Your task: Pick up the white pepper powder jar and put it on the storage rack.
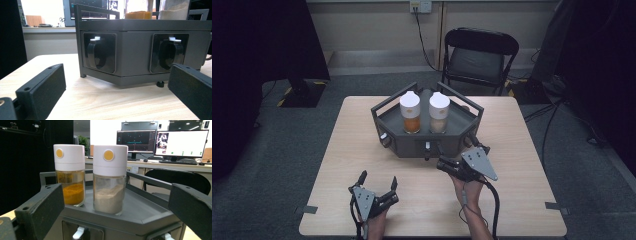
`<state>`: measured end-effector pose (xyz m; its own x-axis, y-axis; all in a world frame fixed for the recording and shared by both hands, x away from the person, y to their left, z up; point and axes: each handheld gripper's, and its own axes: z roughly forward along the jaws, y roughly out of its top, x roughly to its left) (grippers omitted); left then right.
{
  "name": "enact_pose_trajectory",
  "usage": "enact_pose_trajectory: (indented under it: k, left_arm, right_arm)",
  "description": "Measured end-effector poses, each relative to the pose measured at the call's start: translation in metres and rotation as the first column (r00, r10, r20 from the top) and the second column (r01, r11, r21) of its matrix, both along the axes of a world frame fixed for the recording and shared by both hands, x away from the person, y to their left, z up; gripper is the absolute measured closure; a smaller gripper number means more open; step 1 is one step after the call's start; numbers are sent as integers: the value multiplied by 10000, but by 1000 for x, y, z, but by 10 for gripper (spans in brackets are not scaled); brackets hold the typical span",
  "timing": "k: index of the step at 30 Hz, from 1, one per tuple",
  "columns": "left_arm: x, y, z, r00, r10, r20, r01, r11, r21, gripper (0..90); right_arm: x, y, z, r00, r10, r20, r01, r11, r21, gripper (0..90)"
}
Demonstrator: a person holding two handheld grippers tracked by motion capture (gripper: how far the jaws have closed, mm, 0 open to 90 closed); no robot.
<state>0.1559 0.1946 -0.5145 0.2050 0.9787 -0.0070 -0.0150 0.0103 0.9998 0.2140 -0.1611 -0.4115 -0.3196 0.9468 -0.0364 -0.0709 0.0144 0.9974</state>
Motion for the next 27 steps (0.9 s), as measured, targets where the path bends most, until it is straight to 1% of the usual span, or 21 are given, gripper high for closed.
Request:
enact_pose_trajectory:
  k: [3, 5, 7, 10, 12, 14, 22, 23, 27]
  left_arm:
    - [0, 0, 0, 10000, 0, -1, 0, 10000, 1, 8]
    - [0, 0, 0, 10000, 0, 1, 0, 10000, 0, 8]
    - [0, 0, 0, 10000, 0, 0, 0, 10000, 1, 8]
    - [0, 0, 0, 10000, -1, -1, 1, 10000, 1, 8]
    - [0, 0, 0, 10000, 0, -2, 0, 10000, 0, 8]
    - [0, 0, 0, 10000, 0, -1, 0, 10000, 0, 8]
    - [0, 0, 0, 10000, -1, -2, 1, 10000, 1, 8]
    - [0, 0, 0, 10000, -1, 0, 1, 10000, -1, 8]
    - [0, 0, 0, 10000, -2, 1, 2, 10000, 1, 8]
  right_arm:
    - [-4, -2, -3, 10000, -22, -37, 22, 10000, 76, 0]
    - [-6, -2, -3, 9999, -77, -92, 77, 10000, 45, 0]
    - [-8, -2, -4, 9999, -109, -35, 110, 9999, 51, 0]
    - [-10, -2, -3, 9998, -180, 48, 181, 9998, -98, 0]
    - [-11, -2, -4, 9998, -181, -1, 181, 9998, -15, 0]
    - [-14, -3, -7, 9998, -206, -11, 206, 9998, 76, 0]
    - [-23, -5, -20, 9991, -341, -244, 345, 9993, 126, 0]
    - [-26, -6, -22, 9990, -368, -257, 370, 9993, 42, 0]
    - [-31, -8, -28, 9985, -470, -267, 470, 9989, 14, 0]
